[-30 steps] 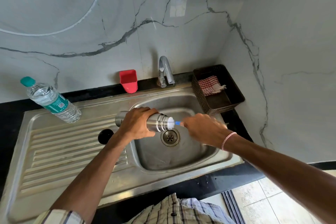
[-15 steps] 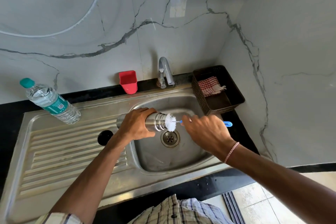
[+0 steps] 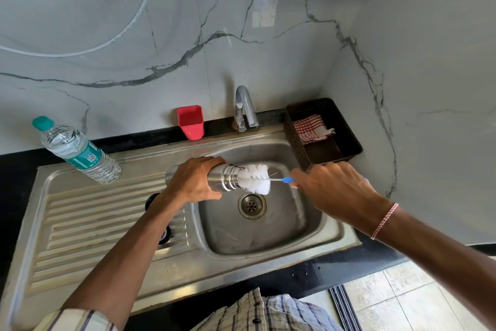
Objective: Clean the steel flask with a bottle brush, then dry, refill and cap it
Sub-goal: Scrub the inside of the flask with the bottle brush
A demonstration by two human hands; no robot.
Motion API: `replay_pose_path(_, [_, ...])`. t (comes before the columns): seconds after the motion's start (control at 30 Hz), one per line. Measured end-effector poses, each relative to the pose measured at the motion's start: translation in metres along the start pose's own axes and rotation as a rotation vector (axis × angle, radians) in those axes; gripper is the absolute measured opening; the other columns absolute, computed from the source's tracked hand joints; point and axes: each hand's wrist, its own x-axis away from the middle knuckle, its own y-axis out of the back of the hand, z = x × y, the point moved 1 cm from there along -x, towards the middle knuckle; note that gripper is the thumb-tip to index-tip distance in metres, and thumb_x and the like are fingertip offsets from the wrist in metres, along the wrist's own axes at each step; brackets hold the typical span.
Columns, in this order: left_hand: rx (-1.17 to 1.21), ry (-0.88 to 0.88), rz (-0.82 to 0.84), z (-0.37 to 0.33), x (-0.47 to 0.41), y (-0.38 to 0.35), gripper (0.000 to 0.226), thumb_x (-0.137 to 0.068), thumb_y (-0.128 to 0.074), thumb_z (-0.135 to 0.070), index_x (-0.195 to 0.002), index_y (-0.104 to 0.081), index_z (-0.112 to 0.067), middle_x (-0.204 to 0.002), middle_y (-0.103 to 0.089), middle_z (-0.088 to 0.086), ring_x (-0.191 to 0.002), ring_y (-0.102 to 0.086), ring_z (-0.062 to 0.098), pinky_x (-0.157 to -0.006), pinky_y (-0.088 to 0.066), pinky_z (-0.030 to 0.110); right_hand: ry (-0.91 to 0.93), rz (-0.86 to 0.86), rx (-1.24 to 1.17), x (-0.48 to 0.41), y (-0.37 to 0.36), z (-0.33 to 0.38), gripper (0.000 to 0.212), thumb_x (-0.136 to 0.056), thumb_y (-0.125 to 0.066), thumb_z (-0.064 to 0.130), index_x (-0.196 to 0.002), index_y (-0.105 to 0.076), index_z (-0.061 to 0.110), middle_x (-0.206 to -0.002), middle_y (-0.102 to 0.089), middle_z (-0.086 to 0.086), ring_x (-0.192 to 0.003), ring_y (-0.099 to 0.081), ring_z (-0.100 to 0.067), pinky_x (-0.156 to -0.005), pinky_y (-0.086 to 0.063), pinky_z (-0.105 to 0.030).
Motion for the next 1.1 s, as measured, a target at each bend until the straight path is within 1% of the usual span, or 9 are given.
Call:
replay_pose_path(0.07, [0.005, 0.041, 0.000, 0.009, 0.004, 0.003, 0.073, -0.051, -0.085, -0.046, -0.121, -0.065, -0.037, -0.107, -0.074, -0.012, -0.090, -0.068, 0.017, -0.078, -0.055, 0.033, -0.014, -0.030, 0.030, 0.008, -0.004, -0.011, 0.019, -0.092, -0.069, 0.040, -0.093, -0.060, 0.023, -0.053, -0.050, 0.003, -0.035, -0.036, -0.017, -0.046, -0.011, -0.023])
replay_pose_path(0.13, [0.009, 0.073, 0.002, 0.014, 0.007, 0.007, 0.073, -0.050, -0.085, -0.045, -0.120, -0.065, -0.037, -0.106, -0.073, -0.013, -0.089, -0.067, 0.016, -0.077, -0.054, 0.032, -0.025, -0.071, 0.024, 0.014, -0.004, -0.020, 0.020, -0.097, -0.060, 0.043, -0.093, -0.057, 0.024, -0.055, -0.054, 0.002, -0.036, -0.046, -0.021, -0.044, -0.019, -0.024])
replay_pose_path(0.2, [0.002, 0.069, 0.017, 0.013, 0.007, 0.009, 0.072, -0.050, -0.084, -0.047, -0.119, -0.065, -0.038, -0.105, -0.073, -0.013, -0.088, -0.067, 0.016, -0.076, -0.054, 0.032, -0.017, -0.104, -0.037, 0.015, -0.003, -0.023, 0.028, -0.101, -0.051, 0.044, -0.087, -0.056, 0.020, -0.050, -0.050, 0.001, -0.032, -0.040, -0.022, -0.041, -0.023, -0.023])
replay_pose_path(0.33, [0.018, 0.060, 0.011, 0.009, 0.006, 0.011, 0.073, -0.050, -0.085, -0.047, -0.120, -0.065, -0.037, -0.106, -0.072, -0.013, -0.088, -0.066, 0.015, -0.077, -0.053, 0.032, -0.066, -0.109, -0.150, 0.010, -0.009, -0.028, 0.043, -0.108, -0.037, 0.046, -0.078, -0.056, 0.022, -0.047, -0.044, 0.005, -0.035, -0.028, -0.017, -0.042, -0.012, -0.021])
replay_pose_path(0.47, [-0.003, 0.041, 0.017, 0.005, 0.004, 0.015, 0.072, -0.049, -0.081, -0.049, -0.119, -0.064, -0.039, -0.105, -0.071, -0.015, -0.089, -0.065, 0.014, -0.076, -0.053, 0.033, -0.041, -0.140, -0.227, 0.007, -0.022, -0.032, 0.046, -0.105, -0.033, 0.052, -0.076, -0.056, 0.025, -0.049, -0.043, 0.008, -0.037, -0.043, -0.018, -0.041, -0.021, -0.024])
replay_pose_path(0.63, [-0.017, 0.028, -0.028, 0.002, 0.003, 0.022, 0.072, -0.049, -0.082, -0.046, -0.119, -0.065, -0.038, -0.104, -0.073, -0.014, -0.088, -0.067, 0.016, -0.076, -0.054, 0.033, -0.087, -0.199, -0.303, 0.002, -0.019, -0.023, 0.048, -0.104, -0.032, 0.053, -0.075, -0.055, 0.023, -0.050, -0.028, 0.012, -0.040, -0.029, -0.016, -0.042, -0.027, -0.026])
replay_pose_path(0.77, [-0.035, 0.029, -0.017, 0.003, 0.003, 0.027, 0.072, -0.050, -0.082, -0.047, -0.120, -0.065, -0.038, -0.105, -0.073, -0.014, -0.090, -0.068, 0.017, -0.077, -0.056, 0.037, -0.086, -0.186, -0.318, -0.002, -0.019, -0.016, 0.050, -0.103, -0.028, 0.055, -0.079, -0.057, 0.023, -0.052, -0.032, 0.010, -0.041, -0.030, -0.018, -0.044, -0.030, -0.027])
replay_pose_path(0.97, [-0.024, -0.015, 0.022, -0.004, 0.002, 0.026, 0.070, -0.050, -0.083, -0.048, -0.117, -0.065, -0.039, -0.103, -0.072, -0.017, -0.089, -0.066, 0.013, -0.076, -0.052, 0.031, -0.051, -0.092, -0.300, -0.011, -0.005, 0.001, 0.052, -0.104, -0.024, 0.055, -0.086, -0.060, 0.022, -0.055, -0.035, 0.009, -0.043, -0.029, -0.014, -0.049, -0.029, -0.029])
replay_pose_path(1.1, [0.006, -0.034, 0.027, -0.018, -0.004, 0.020, 0.068, -0.053, -0.081, -0.050, -0.117, -0.062, -0.040, -0.104, -0.072, -0.016, -0.090, -0.065, 0.012, -0.079, -0.054, 0.033, -0.044, -0.069, -0.198, -0.022, 0.011, 0.023, 0.040, -0.106, -0.037, 0.047, -0.088, -0.060, 0.020, -0.060, -0.050, 0.001, -0.044, -0.035, -0.020, -0.051, -0.028, -0.032])
